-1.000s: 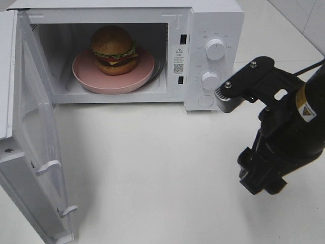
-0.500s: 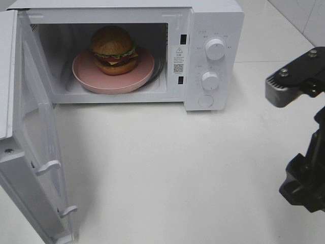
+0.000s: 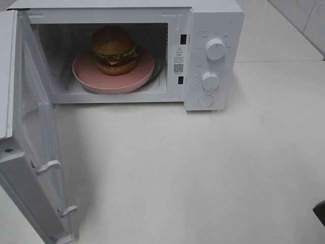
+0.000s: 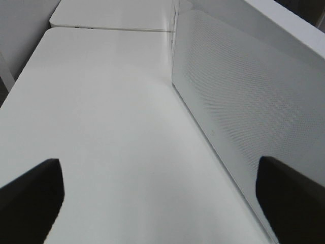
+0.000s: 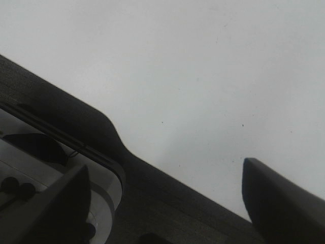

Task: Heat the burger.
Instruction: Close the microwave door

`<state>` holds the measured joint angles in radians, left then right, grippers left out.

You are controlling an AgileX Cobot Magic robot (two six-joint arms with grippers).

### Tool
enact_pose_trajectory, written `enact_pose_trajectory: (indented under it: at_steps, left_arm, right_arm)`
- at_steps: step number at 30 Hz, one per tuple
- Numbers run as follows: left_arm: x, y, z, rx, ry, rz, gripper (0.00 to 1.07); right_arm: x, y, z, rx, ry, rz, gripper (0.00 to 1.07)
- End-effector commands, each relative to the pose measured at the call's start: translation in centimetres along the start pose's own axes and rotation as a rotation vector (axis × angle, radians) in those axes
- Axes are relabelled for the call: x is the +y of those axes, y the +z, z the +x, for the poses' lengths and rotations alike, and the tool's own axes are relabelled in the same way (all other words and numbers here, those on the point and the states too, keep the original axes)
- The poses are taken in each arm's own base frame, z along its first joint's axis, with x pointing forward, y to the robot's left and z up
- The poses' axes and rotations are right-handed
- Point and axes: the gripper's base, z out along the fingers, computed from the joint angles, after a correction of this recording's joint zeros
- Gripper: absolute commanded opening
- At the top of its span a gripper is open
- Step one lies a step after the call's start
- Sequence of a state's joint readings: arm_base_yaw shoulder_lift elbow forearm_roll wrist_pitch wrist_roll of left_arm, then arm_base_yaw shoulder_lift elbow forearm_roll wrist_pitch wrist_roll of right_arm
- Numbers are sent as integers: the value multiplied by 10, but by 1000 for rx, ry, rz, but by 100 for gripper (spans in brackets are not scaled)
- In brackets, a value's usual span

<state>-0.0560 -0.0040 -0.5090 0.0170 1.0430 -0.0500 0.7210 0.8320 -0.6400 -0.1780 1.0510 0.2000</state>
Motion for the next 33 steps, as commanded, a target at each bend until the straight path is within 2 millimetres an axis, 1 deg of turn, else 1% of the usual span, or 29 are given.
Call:
enact_pose_trajectory:
  at_steps: [1, 4, 6, 9, 10, 12, 14, 16, 17, 20, 22, 24, 25, 26, 28, 31, 33]
  left_arm:
    - [0, -2, 2, -24, 0, 2, 98]
    - [0, -2, 2, -24, 0, 2, 98]
    - [0, -2, 2, -24, 0, 2, 98]
    - [0, -2, 2, -24, 0, 2, 98]
    - [0, -2, 2, -24, 0, 2, 98]
    - [0, -2, 2, -24, 0, 2, 98]
    - [0, -2, 2, -24, 0, 2, 98]
    - [0, -2, 2, -24, 0, 2, 98]
    - [0, -2, 2, -24, 0, 2, 98]
    - [0, -2, 2, -24, 0, 2, 98]
    - [0, -2, 2, -24, 0, 2, 98]
    - [0, -2, 2, -24, 0, 2, 98]
    - [0, -2, 2, -24, 0, 2, 98]
    - [0, -2, 2, -24, 0, 2, 98]
    - [0, -2, 2, -24, 0, 2, 98]
    - [0, -2, 2, -24, 0, 2, 98]
    - [0, -2, 2, -24, 0, 2, 98]
  right_arm:
    - [-1, 4, 10, 8, 36, 2, 76]
    - [-3, 5, 12, 8, 54, 7, 76]
    - [-16, 3, 18, -7, 164, 44, 76]
    - [-20, 1, 20, -19, 195, 55, 76]
    - [-25, -3, 26, -46, 241, 73, 76]
    - [-28, -5, 29, -59, 267, 82, 76]
    - [-32, -13, 44, -127, 370, 103, 76]
    - [-32, -14, 48, -145, 392, 105, 76]
    - [-33, -18, 56, -187, 439, 116, 76]
    - [-33, -19, 61, -206, 458, 125, 76]
    - [-31, -26, 75, -311, 503, 165, 76]
    - [-31, -27, 77, -334, 506, 173, 76]
    - [-29, -30, 84, -394, 512, 192, 76]
    - [-29, -30, 84, -394, 512, 192, 76]
    - [-26, -36, 93, -464, 536, 217, 76]
    - [-24, -40, 99, -509, 549, 233, 76]
    - [-19, -45, 109, -582, 565, 257, 76]
